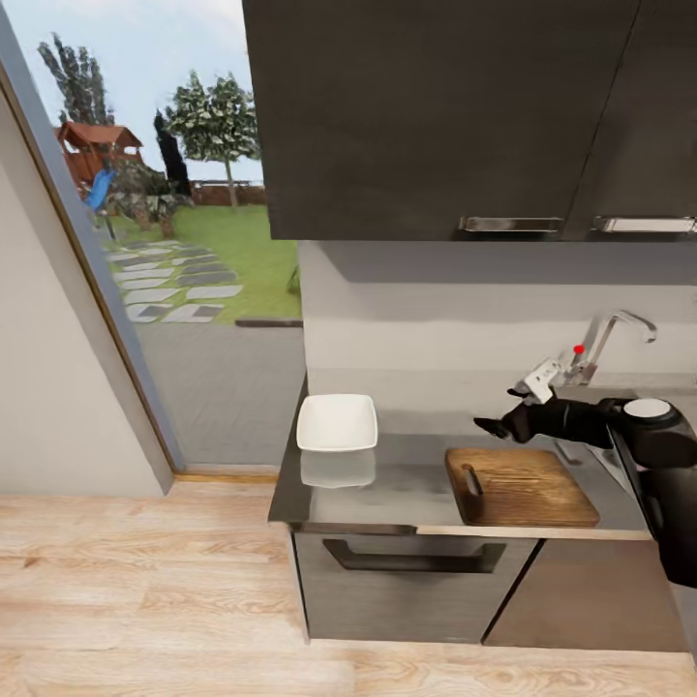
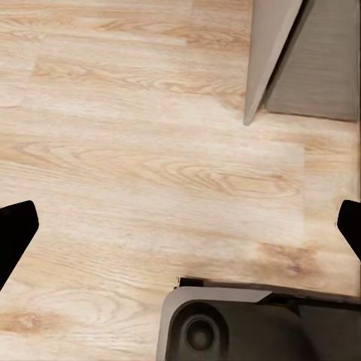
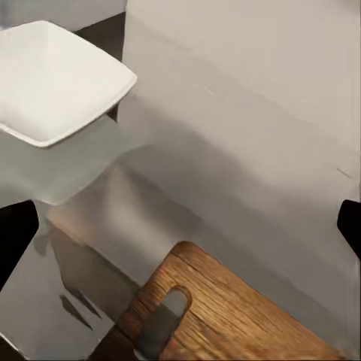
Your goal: In the kitchen, take the Vidalia onion out of the sink, dice it on the chopping board with the paring knife, put the diced onion into the bowl on the countertop, then place both the paring knife and the chopping board into the sink.
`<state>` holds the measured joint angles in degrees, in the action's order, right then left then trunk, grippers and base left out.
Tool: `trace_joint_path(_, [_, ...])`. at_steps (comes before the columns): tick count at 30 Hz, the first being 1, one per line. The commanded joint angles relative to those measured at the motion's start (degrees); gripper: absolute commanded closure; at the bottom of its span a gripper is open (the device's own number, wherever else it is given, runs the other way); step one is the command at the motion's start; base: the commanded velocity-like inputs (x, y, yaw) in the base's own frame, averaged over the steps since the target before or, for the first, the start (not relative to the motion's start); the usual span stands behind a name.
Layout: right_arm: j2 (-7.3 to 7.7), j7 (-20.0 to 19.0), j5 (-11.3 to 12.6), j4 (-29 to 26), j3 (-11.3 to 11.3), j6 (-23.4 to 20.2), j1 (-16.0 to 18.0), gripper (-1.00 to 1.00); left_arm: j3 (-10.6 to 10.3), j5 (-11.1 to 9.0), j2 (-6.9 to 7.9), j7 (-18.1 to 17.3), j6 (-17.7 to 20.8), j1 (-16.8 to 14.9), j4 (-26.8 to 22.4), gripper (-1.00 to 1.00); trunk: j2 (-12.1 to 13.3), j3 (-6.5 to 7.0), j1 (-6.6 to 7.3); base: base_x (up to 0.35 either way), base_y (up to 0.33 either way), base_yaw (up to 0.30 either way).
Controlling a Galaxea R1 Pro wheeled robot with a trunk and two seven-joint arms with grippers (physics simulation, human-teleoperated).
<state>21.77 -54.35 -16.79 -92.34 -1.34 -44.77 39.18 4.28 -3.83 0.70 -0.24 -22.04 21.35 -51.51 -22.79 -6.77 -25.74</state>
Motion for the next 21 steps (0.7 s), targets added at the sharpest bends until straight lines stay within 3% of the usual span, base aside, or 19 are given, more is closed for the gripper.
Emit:
trace_joint_path(1, [0.17, -2.72, -2.64, 0.0, 0.59, -0.08, 0.57, -1.0, -0.12, -0.39, 0.02, -0.03, -0.06, 0.01, -0.05, -1.0, -0.13, -0.12, -0.04, 0.0, -0.21, 0.0])
trace_joint_path(3, [0.55, -11.62, -9.5, 0.14, 2.16, 0.8, 2.4, -1.0, -0.46, -0.39, 0.01, -0.03, -0.06, 0.01, -0.02, -1.0, -0.13, -0.12, -0.04, 0.0, -0.206, 0.0])
trace_joint_path(6, [0.71, -21.15, -15.18, 0.14, 2.82, 4.06, 3.58, -1.0, -0.64, -0.39, 0.05, -0.03, -0.07, 0.01, -0.15, -1.0, -0.13, -0.12, -0.04, 0.0, -0.184, 0.0])
trace_joint_path(8, [0.61, -29.22, -19.59, 0.13, 3.09, 9.16, 4.31, -1.0, -0.72, -0.39, 0.06, -0.03, -0.07, 0.01, -0.22, -1.0, -0.13, -0.12, -0.04, 0.0, -0.15, 0.0])
trace_joint_path(11, [0.44, -33.1, -21.71, 0.07, 3.24, 12.76, 4.72, -1.0, -0.75, -0.39, 0.06, -0.03, -0.06, 0.01, -0.15, -1.0, -0.13, -0.12, -0.04, 0.0, -0.122, 0.0])
trace_joint_path(15, [0.11, -34.84, -22.51, 0.13, 4.27, 14.74, 4.93, -1.0, -0.8, -0.34, 0.08, -0.03, -0.15, 0.01, -0.48, -1.0, -0.13, -0.12, -0.04, 0.0, -0.05, 0.0])
trace_joint_path(17, [-0.15, -35.21, -21.97, 0.24, 6.41, 15.32, 4.98, -1.0, -0.81, -0.32, 0.08, -0.04, -0.16, 0.01, -0.6, -1.0, -0.13, -0.12, -0.04, 0.0, -0.019, 0.0])
trace_joint_path(20, [-0.72, -35.04, -18.38, 0.37, 12.47, 17.38, 5.02, -1.0, -0.79, -0.36, 0.09, -0.06, -0.14, 0.01, -0.73, -1.0, -0.13, -0.12, -0.04, 0.0, -0.007, 0.0])
trace_joint_path(21, [-0.83, -35.01, -17.65, 0.37, 13.37, 17.8, 5.02, -1.0, -0.78, -0.37, 0.09, -0.05, -0.13, 0.01, -0.73, -1.0, -0.13, -0.12, -0.04, 0.0, -0.003, 0.0])
